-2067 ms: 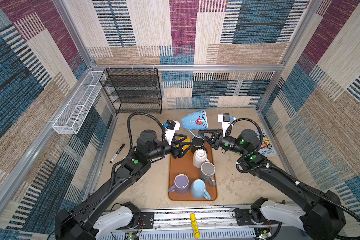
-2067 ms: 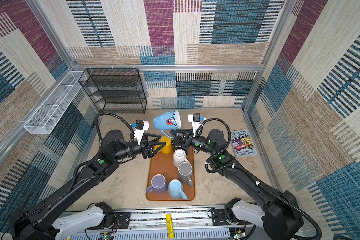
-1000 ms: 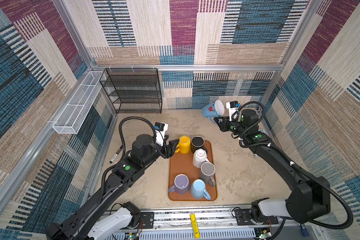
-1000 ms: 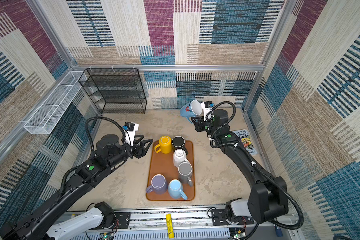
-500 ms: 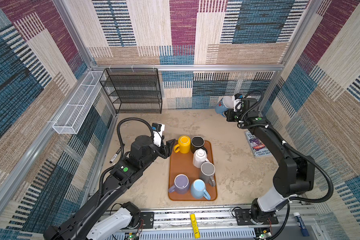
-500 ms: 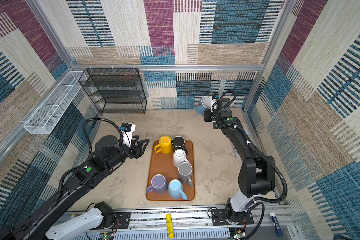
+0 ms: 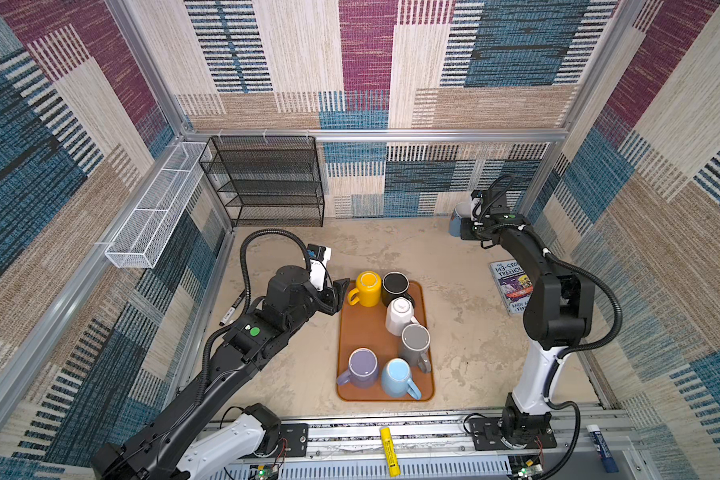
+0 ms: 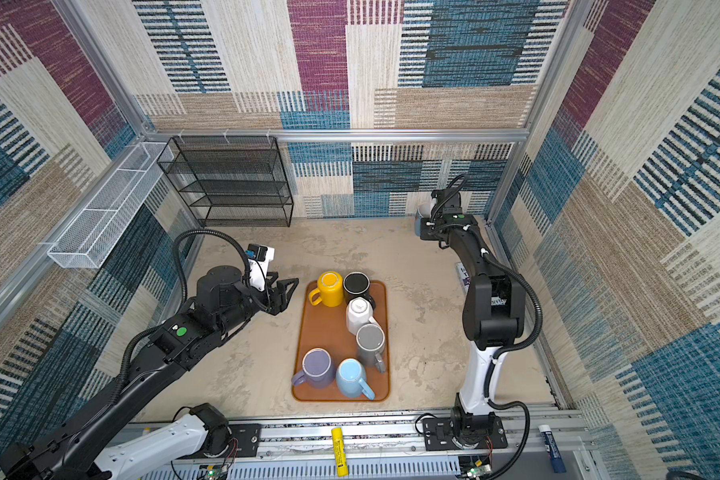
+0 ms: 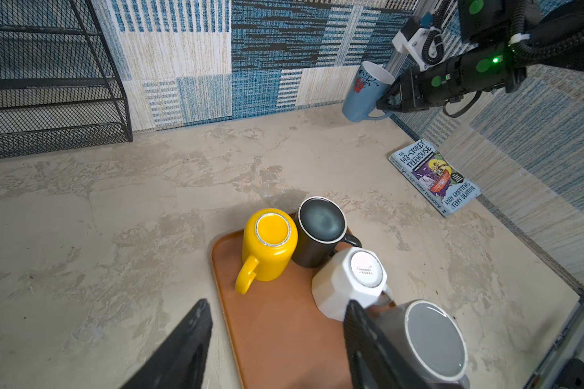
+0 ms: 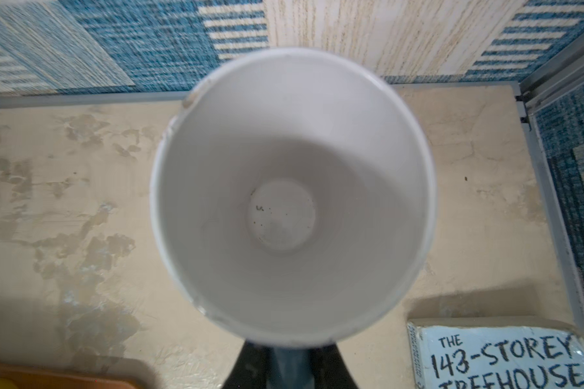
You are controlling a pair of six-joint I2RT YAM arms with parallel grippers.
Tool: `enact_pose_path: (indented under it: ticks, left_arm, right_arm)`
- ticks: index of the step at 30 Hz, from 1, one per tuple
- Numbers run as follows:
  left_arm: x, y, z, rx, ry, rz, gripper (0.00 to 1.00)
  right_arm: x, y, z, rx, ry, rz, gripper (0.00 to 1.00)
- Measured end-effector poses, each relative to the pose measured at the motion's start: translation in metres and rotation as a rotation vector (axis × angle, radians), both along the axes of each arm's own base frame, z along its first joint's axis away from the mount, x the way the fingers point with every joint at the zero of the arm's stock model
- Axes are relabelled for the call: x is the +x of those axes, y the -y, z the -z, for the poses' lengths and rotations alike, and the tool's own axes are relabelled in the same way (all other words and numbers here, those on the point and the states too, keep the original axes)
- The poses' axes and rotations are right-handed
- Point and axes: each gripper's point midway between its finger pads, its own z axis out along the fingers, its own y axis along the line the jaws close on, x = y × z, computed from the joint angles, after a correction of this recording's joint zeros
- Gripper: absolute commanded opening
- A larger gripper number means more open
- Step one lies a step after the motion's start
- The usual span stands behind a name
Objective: Turn the mug right side up
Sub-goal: 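Lower the blue floral mug upright onto the table beside the book with the right gripper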
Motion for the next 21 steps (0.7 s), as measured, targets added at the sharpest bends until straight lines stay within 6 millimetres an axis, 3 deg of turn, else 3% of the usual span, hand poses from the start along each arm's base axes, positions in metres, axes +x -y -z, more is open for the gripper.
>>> enact_pose_path:
  ticks: [8,21]
  left_arm:
    - [0.001,0.000,-0.005,-0.002,0.003,-0.002,0.63]
    - [0.000,-0.005,0.009,0.027,-0.030,-0.022,0.64]
  right_arm:
    - [0.018,0.021,0.027,-0.055,-0.090,0.059,0.00]
    - [0.022,0.028,0.058,-0.083,-0.186,0.074,0.00]
